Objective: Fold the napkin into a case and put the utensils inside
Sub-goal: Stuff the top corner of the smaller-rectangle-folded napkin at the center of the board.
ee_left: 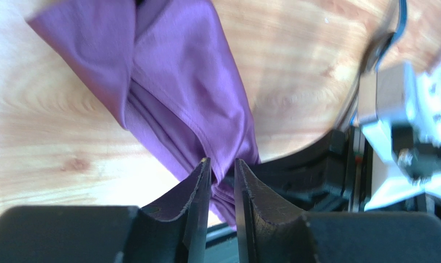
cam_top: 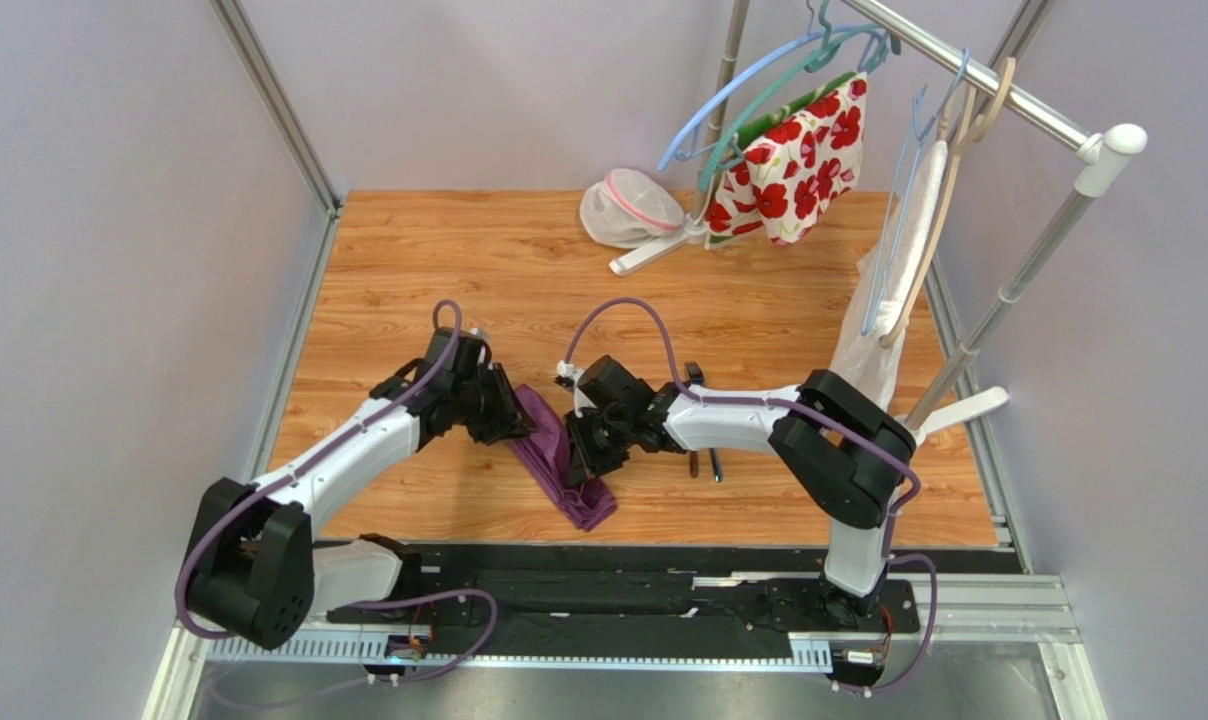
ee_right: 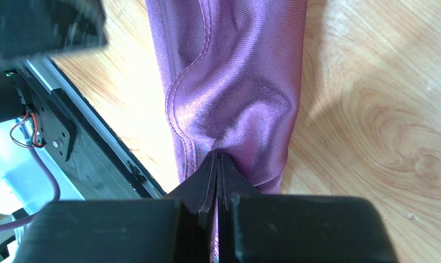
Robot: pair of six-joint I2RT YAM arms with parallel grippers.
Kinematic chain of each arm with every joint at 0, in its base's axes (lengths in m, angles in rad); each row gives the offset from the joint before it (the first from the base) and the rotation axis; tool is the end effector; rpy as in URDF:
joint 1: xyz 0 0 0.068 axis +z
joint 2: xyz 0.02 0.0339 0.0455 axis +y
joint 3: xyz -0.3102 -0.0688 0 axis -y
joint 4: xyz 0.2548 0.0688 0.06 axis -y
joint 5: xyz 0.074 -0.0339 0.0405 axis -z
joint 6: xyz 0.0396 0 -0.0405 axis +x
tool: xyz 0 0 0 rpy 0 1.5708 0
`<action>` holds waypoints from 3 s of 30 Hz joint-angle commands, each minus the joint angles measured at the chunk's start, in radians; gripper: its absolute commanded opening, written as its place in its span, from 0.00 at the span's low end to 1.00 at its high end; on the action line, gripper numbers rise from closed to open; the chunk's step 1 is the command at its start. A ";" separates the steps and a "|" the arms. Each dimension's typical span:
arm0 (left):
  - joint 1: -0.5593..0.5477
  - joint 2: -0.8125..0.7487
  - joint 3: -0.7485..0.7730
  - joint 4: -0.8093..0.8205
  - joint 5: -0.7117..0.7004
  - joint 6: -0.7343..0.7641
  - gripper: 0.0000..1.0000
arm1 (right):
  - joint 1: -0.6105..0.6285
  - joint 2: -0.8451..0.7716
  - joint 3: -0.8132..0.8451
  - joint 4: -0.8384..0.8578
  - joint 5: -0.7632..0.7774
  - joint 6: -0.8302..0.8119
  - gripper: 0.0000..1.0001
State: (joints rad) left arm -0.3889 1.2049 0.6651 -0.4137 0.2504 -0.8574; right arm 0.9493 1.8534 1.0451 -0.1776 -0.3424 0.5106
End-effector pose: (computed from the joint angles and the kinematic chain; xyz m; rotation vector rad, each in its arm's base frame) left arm 0.2031 -0.0938 0.2320 -0.5171 2.6298 -0.7720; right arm 0.2147 0.3226 0.1758 -0.7474 2.6862 0.9178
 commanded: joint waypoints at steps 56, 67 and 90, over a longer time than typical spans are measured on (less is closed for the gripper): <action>0.030 0.526 0.412 -0.260 -0.430 0.261 0.06 | -0.056 -0.013 -0.261 -0.003 0.171 0.057 0.00; 0.016 0.317 0.433 -0.252 -0.133 0.284 0.09 | -0.063 -0.040 -0.240 -0.036 0.180 -0.003 0.00; -0.044 0.512 0.347 -0.260 -0.206 0.236 0.01 | -0.066 -0.019 -0.238 -0.036 0.180 0.022 0.00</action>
State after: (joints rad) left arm -0.4232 1.7035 1.0206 -0.6590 0.0795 -0.6071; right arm 0.8978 1.7657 0.8707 -0.0044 -0.3065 0.5724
